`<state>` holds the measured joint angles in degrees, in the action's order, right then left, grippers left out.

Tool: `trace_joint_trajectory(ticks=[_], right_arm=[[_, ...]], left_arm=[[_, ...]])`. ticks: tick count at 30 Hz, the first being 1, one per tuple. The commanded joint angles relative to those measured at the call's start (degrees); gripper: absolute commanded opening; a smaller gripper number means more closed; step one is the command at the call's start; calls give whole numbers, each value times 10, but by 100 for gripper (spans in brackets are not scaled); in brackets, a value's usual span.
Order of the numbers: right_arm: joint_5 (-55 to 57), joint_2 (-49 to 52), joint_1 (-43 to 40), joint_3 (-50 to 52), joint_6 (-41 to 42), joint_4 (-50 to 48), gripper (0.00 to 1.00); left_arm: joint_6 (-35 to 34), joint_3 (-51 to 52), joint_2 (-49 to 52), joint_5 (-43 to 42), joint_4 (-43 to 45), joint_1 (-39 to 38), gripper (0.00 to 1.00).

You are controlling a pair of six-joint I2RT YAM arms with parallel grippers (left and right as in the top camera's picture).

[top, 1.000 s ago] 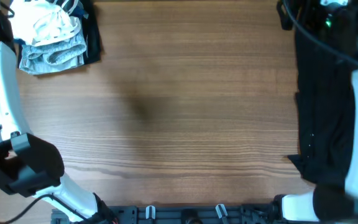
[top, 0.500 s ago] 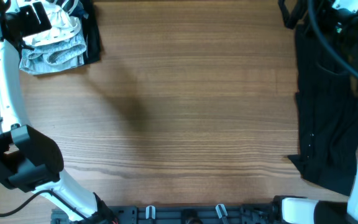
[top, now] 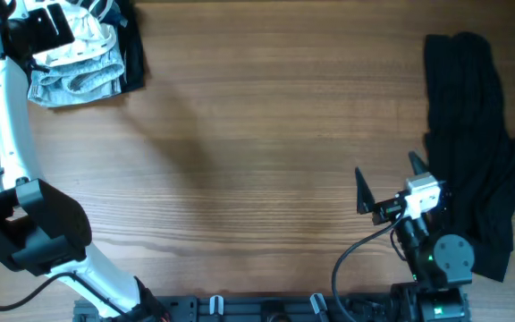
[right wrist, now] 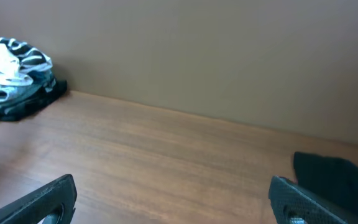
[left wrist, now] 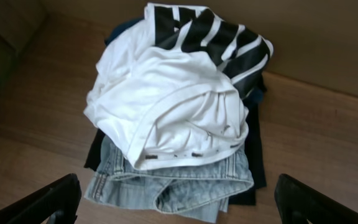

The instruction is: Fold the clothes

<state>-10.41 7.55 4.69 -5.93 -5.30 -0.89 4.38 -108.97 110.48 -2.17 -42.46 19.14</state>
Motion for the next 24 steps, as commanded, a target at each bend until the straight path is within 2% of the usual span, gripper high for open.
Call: trace_joint_trajectory(ticks=[1, 24], right_arm=[[6, -56, -1, 38, -7, -9, 100], [0, -73, 0, 56, -7, 0, 100]], left_arm=[[-4, 2, -1, 1, 2, 2, 100], [-4, 2, -1, 2, 2, 3, 100]])
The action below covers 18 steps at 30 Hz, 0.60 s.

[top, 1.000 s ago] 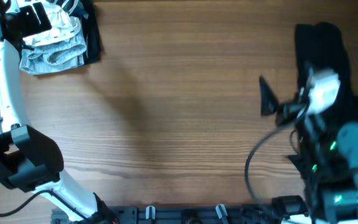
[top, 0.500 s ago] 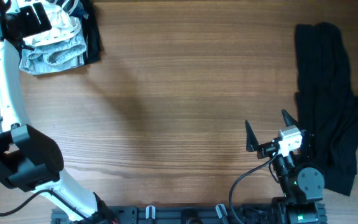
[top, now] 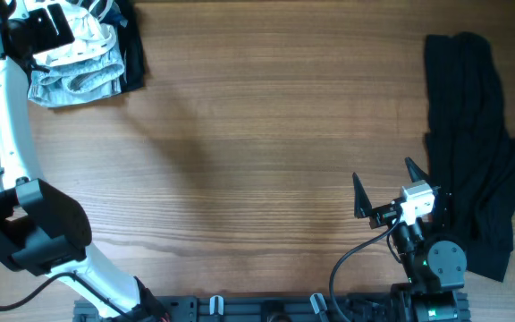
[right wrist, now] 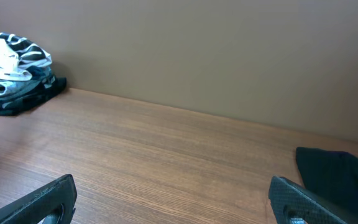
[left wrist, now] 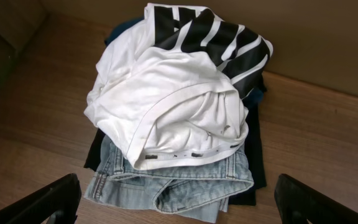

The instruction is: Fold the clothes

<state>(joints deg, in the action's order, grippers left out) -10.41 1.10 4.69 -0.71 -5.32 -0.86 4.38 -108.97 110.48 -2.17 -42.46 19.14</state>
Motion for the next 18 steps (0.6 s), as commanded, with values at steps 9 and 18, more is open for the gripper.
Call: trace_joint_trajectory(ticks=[9, 18], right_arm=[[0, -8, 0, 4, -7, 0, 100], [0, -8, 0, 4, -7, 0, 100]], left_arm=[[-3, 3, -126, 25, -59, -17, 100], [-4, 351, -451, -75, 172, -48, 100]])
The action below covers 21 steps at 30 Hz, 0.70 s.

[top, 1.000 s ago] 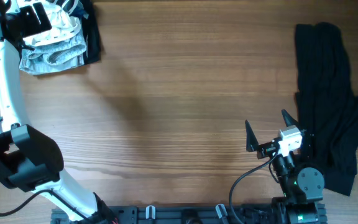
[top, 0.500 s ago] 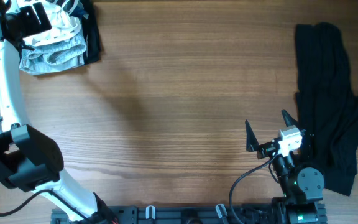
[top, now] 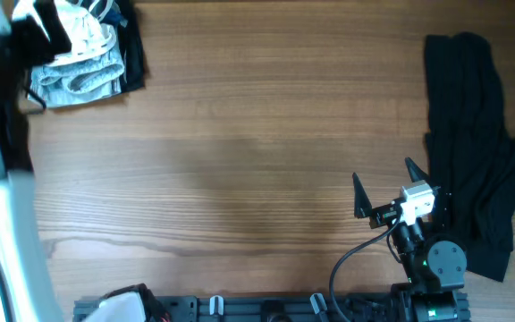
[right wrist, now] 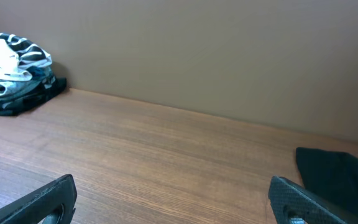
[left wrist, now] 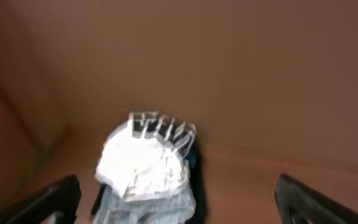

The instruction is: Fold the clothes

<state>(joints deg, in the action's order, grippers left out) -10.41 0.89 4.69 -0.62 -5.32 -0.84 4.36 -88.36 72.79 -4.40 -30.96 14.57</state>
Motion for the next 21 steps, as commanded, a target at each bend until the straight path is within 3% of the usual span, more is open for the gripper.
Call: trace_joint_trajectory(ticks=[1, 6, 11, 16, 21], right_arm=[[0, -6, 0, 3, -7, 0, 100], [0, -6, 0, 3, -7, 0, 100], [0, -6, 0, 3, -7, 0, 100], [0, -6, 0, 3, -7, 0, 100], [0, -6, 0, 3, -7, 0, 100]], left_arm=[[-3, 195, -111, -60, 86, -2, 100], [-4, 505, -307, -93, 291, -2, 100], [-21, 787, -493, -73, 483, -31, 100], [-34, 875, -612, -39, 476, -56, 100], [-36, 880, -699, -38, 360, -56, 100]])
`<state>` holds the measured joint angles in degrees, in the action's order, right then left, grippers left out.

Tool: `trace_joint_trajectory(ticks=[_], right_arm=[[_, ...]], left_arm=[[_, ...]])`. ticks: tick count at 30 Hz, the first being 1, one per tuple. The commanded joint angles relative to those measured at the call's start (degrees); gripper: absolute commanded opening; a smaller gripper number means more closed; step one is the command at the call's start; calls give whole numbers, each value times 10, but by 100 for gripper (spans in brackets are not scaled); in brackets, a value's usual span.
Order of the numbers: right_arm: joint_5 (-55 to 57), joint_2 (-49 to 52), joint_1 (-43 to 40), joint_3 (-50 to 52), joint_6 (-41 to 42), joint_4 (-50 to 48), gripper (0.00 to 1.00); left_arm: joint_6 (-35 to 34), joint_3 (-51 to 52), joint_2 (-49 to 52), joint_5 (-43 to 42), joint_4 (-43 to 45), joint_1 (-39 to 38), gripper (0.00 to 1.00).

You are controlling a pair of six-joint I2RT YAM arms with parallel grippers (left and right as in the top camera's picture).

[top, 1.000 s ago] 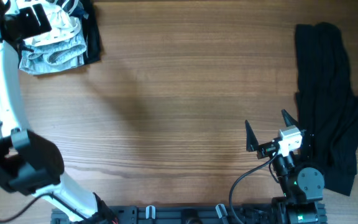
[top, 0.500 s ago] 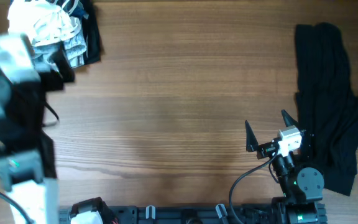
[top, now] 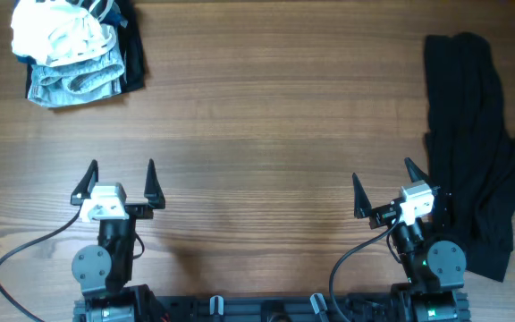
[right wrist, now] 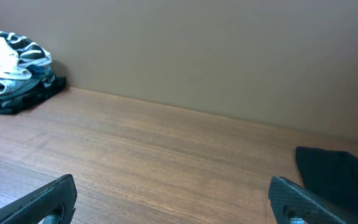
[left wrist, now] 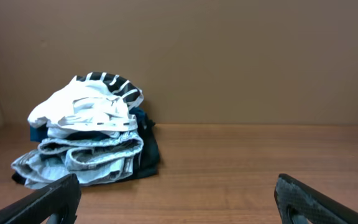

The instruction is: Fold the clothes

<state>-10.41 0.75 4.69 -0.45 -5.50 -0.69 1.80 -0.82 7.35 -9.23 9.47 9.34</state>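
A pile of folded clothes (top: 71,45) lies at the far left corner: a white and black striped garment on top, pale denim under it, dark cloth at the bottom; it also shows as the pile (left wrist: 86,140) and the pile (right wrist: 14,74). A long black garment (top: 472,134) lies crumpled along the right side, its corner (right wrist: 337,171) visible. My left gripper (top: 117,174) stands open near the front left, nothing between its fingers. My right gripper (top: 384,183) stands open near the front right, just left of the black garment, holding nothing.
The wooden table (top: 266,125) spreads between the pile and the black garment. A brown wall (left wrist: 229,56) rises behind the table's far edge. Cables and the arm bases (top: 266,309) run along the front edge.
My left arm has drawn back from the far left corner to the front left of the table, gripper open. The pile stays where it was. The right arm has not moved.
My left gripper hung open right over the clothes pile at the far left corner, and my right gripper stood open beside the black garment. The left wrist then looked at the pile from further off, and now the left arm rests at the front left.
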Motion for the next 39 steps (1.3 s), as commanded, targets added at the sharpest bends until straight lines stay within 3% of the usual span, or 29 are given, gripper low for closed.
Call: trace_joint_trajectory(ticks=[1, 4, 39], right_arm=[[0, -5, 0, 2, -5, -2, 100], [0, -5, 0, 2, -5, -2, 100], [0, -5, 0, 2, -5, -2, 100]], left_arm=[[-11, 5, -56, 10, -67, -3, 100], [-15, 5, -72, 9, -133, -3, 100], [-14, 5, -72, 10, -132, -5, 100]])
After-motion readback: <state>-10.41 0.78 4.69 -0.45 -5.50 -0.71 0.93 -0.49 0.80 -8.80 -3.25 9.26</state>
